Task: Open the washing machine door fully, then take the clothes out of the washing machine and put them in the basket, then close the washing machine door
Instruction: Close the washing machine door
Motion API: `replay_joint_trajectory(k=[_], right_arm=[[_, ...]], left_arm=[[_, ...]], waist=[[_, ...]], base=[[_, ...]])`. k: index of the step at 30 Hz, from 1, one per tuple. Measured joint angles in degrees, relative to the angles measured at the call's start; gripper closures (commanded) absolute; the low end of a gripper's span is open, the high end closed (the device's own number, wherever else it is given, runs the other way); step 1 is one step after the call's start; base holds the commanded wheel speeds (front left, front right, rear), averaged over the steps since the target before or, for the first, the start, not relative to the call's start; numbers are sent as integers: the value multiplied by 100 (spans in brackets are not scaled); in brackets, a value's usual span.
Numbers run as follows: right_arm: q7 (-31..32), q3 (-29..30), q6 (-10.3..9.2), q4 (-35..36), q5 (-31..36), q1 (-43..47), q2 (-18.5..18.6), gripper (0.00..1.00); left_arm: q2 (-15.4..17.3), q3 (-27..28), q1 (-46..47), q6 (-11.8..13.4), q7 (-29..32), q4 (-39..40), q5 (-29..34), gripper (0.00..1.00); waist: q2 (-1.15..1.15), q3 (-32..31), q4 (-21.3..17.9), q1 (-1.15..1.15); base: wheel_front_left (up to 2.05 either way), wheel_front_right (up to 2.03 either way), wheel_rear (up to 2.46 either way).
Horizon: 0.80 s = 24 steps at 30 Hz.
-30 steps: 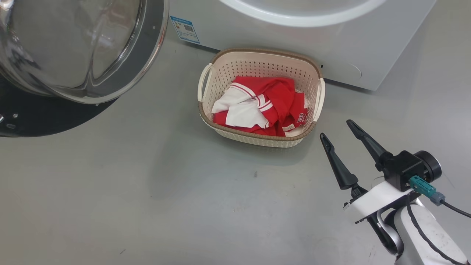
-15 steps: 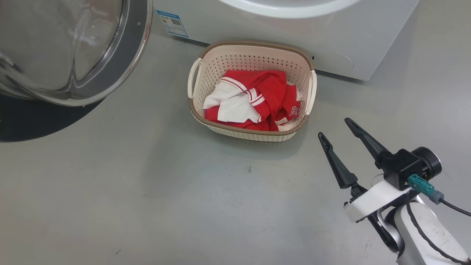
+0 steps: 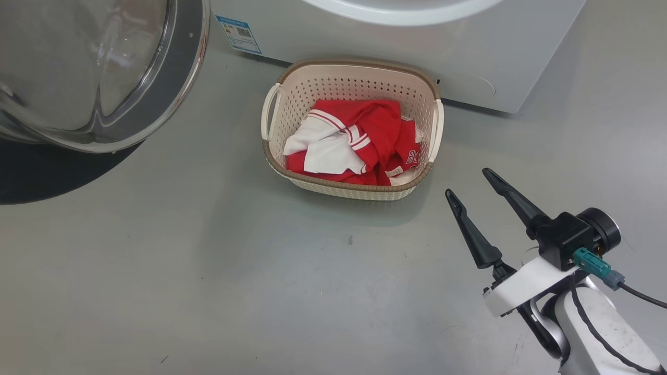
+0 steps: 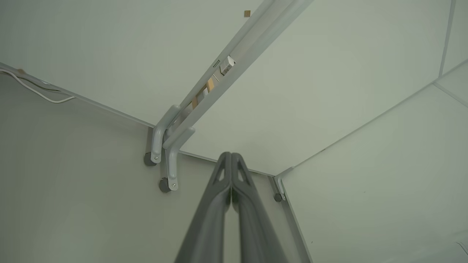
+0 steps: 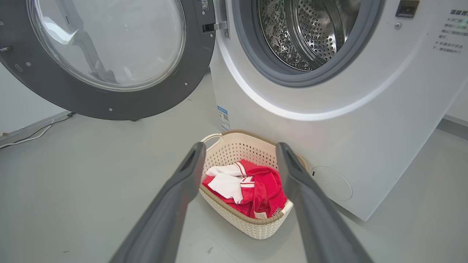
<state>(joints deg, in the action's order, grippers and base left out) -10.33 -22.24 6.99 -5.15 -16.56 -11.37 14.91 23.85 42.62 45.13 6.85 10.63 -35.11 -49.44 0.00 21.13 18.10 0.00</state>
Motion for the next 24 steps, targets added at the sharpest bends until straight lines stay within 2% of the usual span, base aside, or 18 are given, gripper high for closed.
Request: replay_joint_trajectory(k=[16,24], right_arm=[[-5,-102,0,-51,-10,-3,1,0],[-7,-134,0,-73,-31,-3,-2,0]], left_arm=[[-159,132,485,41,658,-873,-258,100],[-339,59,638,41,1277,-1222,-454,100]], waist=[[0,-96,-38,0],[0,-145,-68,0]], base=[[0,0,0],[0,0,0]])
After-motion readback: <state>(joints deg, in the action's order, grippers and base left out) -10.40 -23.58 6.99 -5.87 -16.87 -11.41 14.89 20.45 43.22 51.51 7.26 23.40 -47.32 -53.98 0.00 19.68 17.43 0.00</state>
